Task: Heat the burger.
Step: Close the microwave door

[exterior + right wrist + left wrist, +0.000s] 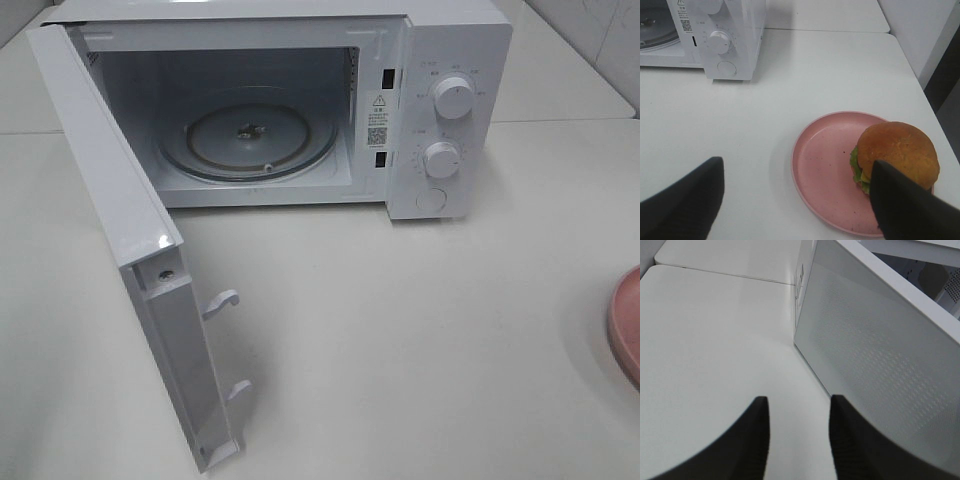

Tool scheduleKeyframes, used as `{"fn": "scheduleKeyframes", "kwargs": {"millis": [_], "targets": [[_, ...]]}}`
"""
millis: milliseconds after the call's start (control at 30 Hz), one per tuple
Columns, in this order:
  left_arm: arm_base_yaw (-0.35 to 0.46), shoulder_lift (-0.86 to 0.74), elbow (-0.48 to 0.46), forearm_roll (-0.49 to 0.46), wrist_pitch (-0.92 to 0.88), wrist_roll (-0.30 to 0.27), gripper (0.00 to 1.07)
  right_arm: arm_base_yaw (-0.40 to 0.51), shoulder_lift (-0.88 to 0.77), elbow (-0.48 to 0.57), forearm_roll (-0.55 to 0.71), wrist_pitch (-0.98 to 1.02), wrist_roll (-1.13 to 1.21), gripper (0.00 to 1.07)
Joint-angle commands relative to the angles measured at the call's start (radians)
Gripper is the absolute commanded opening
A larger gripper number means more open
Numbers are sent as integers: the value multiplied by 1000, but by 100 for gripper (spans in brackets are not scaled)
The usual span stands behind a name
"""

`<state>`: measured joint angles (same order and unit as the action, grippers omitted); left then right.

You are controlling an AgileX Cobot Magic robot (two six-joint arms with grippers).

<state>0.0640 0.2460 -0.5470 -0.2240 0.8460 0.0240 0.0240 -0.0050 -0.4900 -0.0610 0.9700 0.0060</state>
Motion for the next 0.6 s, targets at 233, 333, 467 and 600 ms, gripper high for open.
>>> {"fn": "scheduleKeyframes", "kwargs": {"millis": [233, 333, 467, 600], "targets": [[0, 127, 64, 31, -273, 19, 0, -1, -28, 1, -3, -8, 2, 76], [0, 183, 120, 29, -460, 78, 0, -1, -28, 1, -3, -8, 2, 76], [0, 222, 172, 29, -617, 93, 0, -1, -28, 1, -3, -8, 2, 76], [0, 294, 252, 31, -864, 91, 0, -1, -28, 1, -3, -8, 2, 76]]}}
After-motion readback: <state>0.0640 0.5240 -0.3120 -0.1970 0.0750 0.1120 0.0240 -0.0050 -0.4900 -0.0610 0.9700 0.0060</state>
